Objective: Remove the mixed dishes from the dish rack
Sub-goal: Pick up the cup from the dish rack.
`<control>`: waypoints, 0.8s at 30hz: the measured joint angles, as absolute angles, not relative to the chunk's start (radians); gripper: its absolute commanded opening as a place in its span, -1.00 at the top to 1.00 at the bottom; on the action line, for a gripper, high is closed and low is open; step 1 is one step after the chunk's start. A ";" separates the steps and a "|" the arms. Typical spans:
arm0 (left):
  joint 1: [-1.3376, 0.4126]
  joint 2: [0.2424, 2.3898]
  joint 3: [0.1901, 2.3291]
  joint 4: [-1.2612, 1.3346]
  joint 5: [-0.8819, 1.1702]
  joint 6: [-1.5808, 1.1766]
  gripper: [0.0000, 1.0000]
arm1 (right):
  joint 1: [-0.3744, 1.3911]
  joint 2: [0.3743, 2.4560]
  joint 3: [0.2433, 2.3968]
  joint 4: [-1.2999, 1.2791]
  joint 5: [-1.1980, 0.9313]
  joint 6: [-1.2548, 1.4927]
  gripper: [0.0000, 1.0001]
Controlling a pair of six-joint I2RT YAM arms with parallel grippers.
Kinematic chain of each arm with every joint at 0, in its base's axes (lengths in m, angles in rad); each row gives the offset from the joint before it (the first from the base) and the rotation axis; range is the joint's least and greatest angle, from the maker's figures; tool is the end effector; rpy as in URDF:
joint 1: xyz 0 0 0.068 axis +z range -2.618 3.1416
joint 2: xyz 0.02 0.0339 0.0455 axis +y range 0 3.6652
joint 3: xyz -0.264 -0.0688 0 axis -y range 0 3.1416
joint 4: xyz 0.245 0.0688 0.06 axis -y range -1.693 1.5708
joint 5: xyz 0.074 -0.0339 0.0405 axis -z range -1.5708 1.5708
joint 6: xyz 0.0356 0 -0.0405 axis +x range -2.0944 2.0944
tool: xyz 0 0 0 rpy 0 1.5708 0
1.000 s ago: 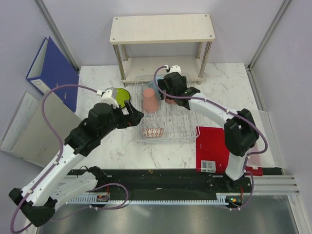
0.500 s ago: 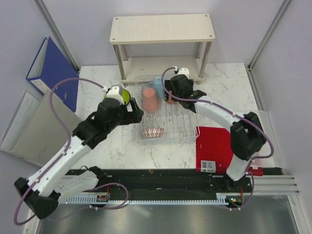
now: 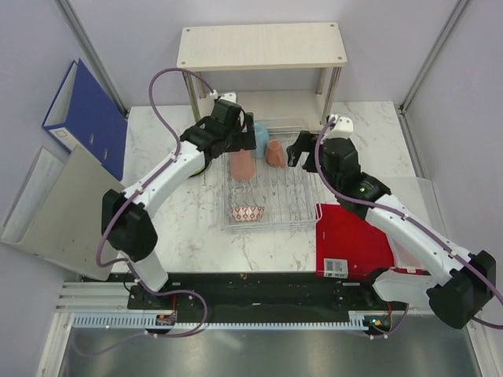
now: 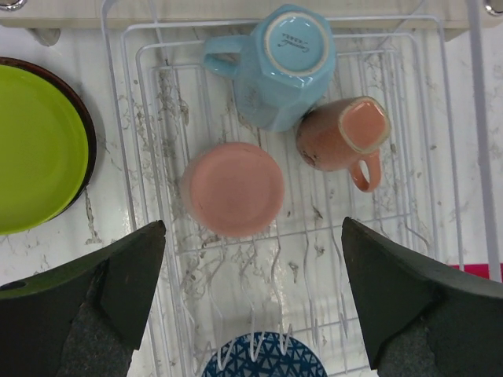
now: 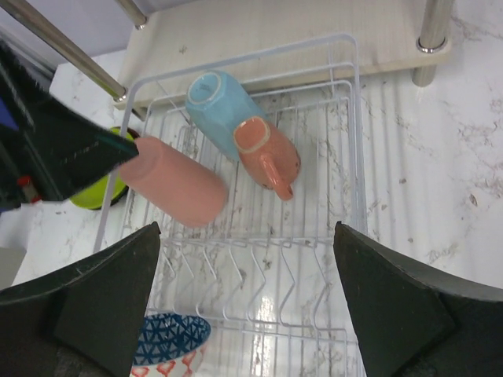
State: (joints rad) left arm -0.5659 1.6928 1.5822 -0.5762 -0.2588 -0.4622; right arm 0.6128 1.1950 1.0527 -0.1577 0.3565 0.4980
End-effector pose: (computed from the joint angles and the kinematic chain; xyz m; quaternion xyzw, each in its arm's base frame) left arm 0.3308 -0.1993 0.3394 -0.0087 0.8980 -0.1070 0.4267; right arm 0.2335 0.1490 0.3520 0.0596 0.7968 0.1867 0.5715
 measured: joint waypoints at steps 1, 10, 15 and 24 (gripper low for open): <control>-0.555 1.723 1.599 -0.579 -0.253 -0.462 -0.99 | 0.613 1.183 1.034 -0.157 0.353 0.500 -0.96; -0.516 1.885 1.700 -0.601 -0.202 -0.462 -0.99 | 0.613 1.172 0.953 -0.156 0.304 0.505 -0.96; -0.516 1.913 1.709 -0.602 -0.191 -0.458 -0.96 | 0.613 1.183 0.953 -0.150 0.282 0.514 -0.96; -0.515 1.950 1.704 -0.614 -0.181 -0.450 -0.54 | 0.613 1.201 0.938 -0.141 0.277 0.527 -0.96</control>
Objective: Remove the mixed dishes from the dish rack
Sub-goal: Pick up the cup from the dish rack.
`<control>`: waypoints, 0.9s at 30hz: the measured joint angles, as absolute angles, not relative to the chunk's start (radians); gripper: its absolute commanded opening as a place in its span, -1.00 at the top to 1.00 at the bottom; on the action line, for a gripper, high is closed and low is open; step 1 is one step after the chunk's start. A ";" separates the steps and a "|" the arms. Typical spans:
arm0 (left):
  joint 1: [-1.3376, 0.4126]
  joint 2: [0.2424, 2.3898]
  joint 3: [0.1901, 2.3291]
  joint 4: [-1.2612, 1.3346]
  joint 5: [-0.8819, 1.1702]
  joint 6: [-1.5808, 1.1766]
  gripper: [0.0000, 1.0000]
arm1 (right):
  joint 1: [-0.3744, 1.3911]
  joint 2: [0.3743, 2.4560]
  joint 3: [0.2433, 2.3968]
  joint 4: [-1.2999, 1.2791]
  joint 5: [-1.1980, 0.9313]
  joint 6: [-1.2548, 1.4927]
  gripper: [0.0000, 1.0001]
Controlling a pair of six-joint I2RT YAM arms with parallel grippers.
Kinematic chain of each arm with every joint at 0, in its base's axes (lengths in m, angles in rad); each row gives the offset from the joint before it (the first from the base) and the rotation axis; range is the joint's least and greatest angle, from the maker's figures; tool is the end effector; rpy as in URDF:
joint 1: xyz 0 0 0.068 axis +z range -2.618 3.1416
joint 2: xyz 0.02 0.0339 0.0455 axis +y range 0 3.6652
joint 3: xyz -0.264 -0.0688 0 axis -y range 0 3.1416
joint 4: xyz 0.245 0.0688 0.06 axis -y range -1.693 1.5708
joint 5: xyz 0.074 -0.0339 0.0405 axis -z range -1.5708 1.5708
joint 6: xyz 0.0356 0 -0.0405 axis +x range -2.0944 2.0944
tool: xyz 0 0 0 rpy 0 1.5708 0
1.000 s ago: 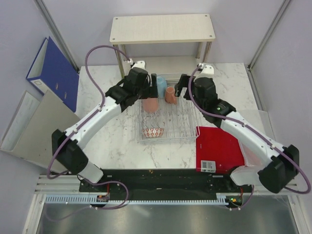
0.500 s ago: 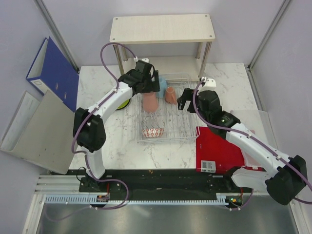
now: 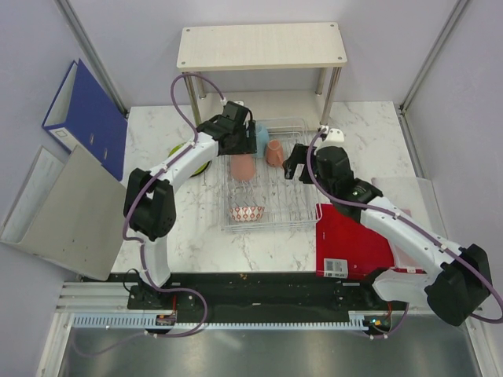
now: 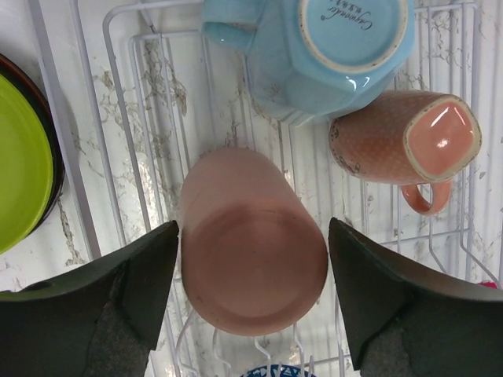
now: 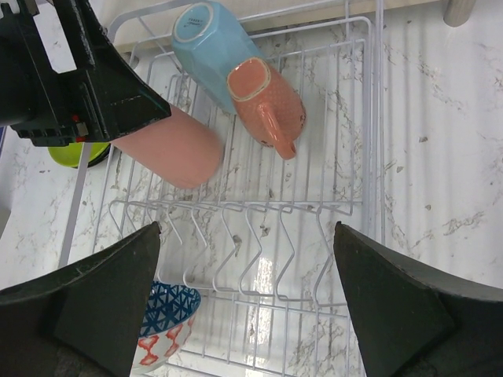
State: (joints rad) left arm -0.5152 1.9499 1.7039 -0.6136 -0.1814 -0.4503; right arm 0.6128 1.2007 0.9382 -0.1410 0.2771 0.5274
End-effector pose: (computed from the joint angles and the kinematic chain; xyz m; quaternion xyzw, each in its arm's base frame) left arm 0.3870 -0.2117 0.2747 -0.0012 0.9341 -0.0857 0.3465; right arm 0.2316 0.1509 0.3115 0.0408 0.8290 0.1976 0.5217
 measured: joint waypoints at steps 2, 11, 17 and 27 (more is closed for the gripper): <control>-0.514 1.950 1.699 -0.616 -0.183 -0.443 -0.27 | 0.613 1.211 0.938 -0.139 0.277 0.528 -0.96; -0.514 1.940 1.681 -0.602 -0.201 -0.408 0.27 | 0.613 1.241 0.938 -0.134 0.267 0.528 -0.96; -0.514 1.869 1.638 -0.649 -0.208 -0.402 0.74 | 0.613 1.241 0.938 -0.135 0.266 0.528 -0.96; -0.516 1.481 1.639 -0.656 -0.172 -0.403 0.96 | 0.613 1.182 0.940 -0.149 0.263 0.519 -0.96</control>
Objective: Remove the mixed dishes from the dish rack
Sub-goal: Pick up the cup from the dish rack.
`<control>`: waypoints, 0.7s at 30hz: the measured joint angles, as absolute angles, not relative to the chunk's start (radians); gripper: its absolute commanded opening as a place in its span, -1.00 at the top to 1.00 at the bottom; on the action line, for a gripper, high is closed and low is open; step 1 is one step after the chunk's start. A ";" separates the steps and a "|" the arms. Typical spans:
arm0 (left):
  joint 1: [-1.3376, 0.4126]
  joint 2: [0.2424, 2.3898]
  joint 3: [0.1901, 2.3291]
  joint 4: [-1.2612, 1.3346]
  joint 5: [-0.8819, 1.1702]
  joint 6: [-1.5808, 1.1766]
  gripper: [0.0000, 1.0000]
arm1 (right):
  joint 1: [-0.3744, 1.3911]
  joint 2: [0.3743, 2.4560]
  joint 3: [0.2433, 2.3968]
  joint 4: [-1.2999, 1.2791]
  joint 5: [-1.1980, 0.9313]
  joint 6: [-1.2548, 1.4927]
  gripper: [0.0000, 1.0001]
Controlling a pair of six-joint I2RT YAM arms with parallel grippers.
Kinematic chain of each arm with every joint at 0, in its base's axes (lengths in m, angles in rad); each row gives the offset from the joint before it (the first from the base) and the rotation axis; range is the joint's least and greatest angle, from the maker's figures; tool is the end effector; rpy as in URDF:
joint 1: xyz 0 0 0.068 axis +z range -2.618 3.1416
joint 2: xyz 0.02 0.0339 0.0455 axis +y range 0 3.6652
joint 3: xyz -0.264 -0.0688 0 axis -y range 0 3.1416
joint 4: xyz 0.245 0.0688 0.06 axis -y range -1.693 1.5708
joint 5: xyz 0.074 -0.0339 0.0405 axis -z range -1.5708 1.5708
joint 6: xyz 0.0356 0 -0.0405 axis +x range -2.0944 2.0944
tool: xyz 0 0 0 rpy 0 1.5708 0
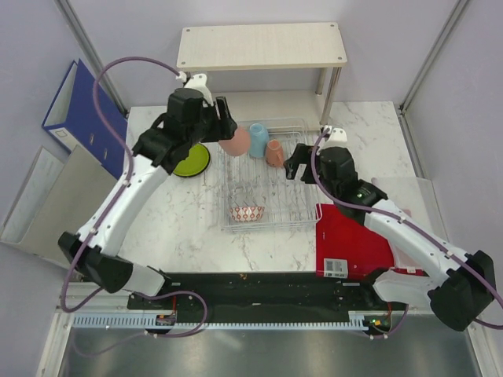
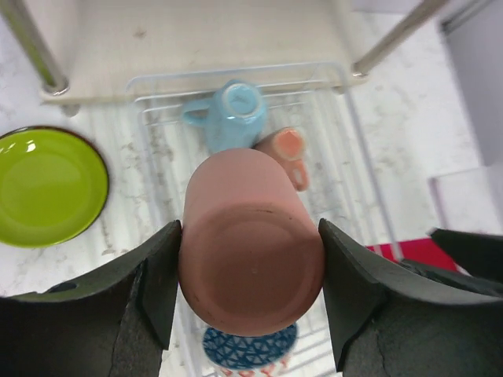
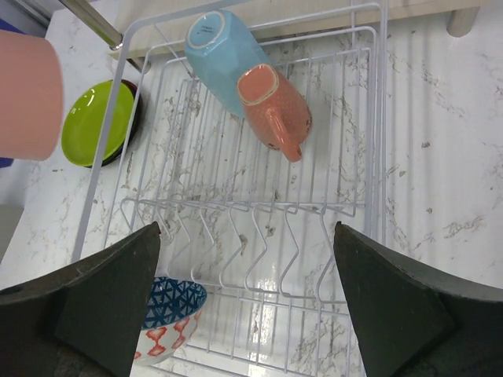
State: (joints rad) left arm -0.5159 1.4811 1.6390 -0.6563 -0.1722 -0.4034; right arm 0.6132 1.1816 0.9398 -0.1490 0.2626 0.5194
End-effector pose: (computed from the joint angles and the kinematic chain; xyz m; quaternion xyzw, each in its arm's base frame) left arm 0.2854 -0.1549 0.4221 0.0043 0.8576 -0.1595 0.4889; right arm 0.2280 0.1491 0.3161 0.0341 0.8263 0.2041 0.5238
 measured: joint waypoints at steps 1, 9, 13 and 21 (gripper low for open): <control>-0.513 1.443 1.638 -0.648 -0.141 -0.404 0.97 | 0.613 1.169 0.939 -0.150 0.263 0.519 -0.96; -0.512 1.200 1.337 -0.319 0.338 -0.519 0.96 | 0.604 0.947 0.819 -0.099 0.257 0.559 -0.89; -0.513 1.188 1.152 -0.070 0.580 -0.667 0.97 | 0.586 0.841 0.746 -0.057 0.200 0.599 -0.76; -0.449 1.207 0.922 0.569 0.804 -1.071 0.96 | 0.584 0.592 0.659 -0.004 0.143 0.637 -0.55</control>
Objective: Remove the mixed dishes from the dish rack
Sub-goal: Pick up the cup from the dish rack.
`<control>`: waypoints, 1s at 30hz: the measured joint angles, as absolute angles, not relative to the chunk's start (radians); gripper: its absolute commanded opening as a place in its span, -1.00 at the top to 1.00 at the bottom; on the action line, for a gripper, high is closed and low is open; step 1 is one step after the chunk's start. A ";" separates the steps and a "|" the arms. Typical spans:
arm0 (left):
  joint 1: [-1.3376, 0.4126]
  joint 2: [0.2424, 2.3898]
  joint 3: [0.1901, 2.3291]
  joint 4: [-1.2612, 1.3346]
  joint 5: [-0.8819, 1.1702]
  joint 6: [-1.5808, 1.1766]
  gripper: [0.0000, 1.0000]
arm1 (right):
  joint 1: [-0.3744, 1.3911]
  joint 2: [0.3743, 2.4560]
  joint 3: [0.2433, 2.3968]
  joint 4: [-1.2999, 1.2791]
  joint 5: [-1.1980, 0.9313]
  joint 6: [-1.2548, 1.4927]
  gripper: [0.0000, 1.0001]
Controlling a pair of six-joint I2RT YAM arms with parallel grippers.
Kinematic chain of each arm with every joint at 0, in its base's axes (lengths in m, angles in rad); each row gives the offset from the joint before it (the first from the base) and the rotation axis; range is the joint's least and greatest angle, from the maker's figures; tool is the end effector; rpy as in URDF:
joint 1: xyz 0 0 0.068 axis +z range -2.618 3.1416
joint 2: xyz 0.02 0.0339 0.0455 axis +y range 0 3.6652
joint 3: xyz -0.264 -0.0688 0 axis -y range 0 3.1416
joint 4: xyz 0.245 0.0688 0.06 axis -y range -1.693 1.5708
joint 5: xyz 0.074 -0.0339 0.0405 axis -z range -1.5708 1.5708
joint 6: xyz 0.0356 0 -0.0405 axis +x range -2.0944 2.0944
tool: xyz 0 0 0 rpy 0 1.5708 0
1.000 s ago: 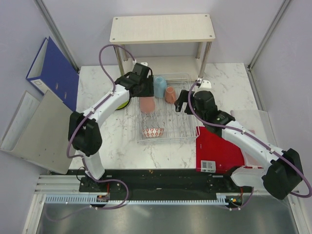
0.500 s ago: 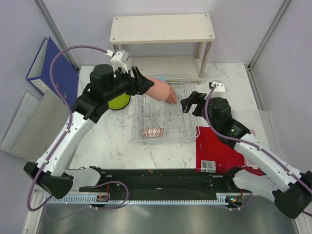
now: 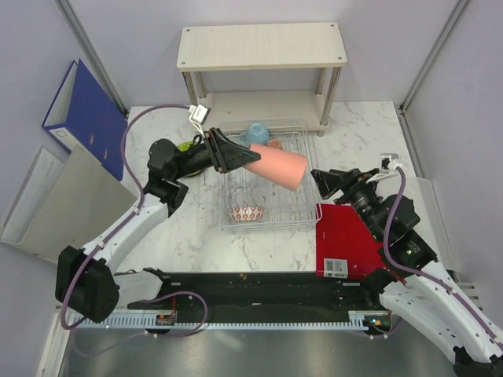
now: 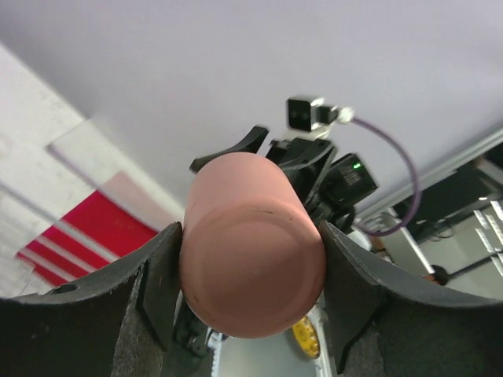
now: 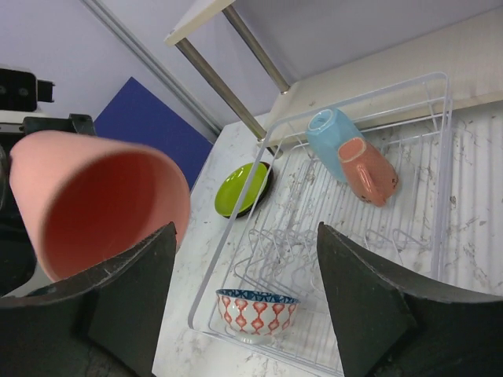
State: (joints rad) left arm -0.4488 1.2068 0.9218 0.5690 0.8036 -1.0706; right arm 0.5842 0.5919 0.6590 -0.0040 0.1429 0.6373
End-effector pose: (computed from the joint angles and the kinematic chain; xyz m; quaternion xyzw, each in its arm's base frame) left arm 0.2346 -0.1414 0.3766 0.1290 0.6214 -0.6772 0.3723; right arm 0.1282 0.0787 0.3440 0.0702 0.6811 0.3770 0.6238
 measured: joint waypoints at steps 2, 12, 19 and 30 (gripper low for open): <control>-0.425 1.249 0.891 0.779 0.821 -1.202 0.96 | 0.584 0.550 0.635 0.007 0.133 0.650 -0.49; -0.405 1.544 0.823 1.205 0.817 -1.663 0.96 | 0.584 0.482 0.529 0.043 0.047 0.688 0.40; -0.405 1.546 0.821 1.270 0.822 -1.720 0.97 | 0.584 0.497 0.529 0.128 0.014 0.690 0.05; -0.405 1.546 0.804 1.290 0.833 -1.734 0.97 | 0.582 0.670 0.529 0.313 -0.075 0.726 0.02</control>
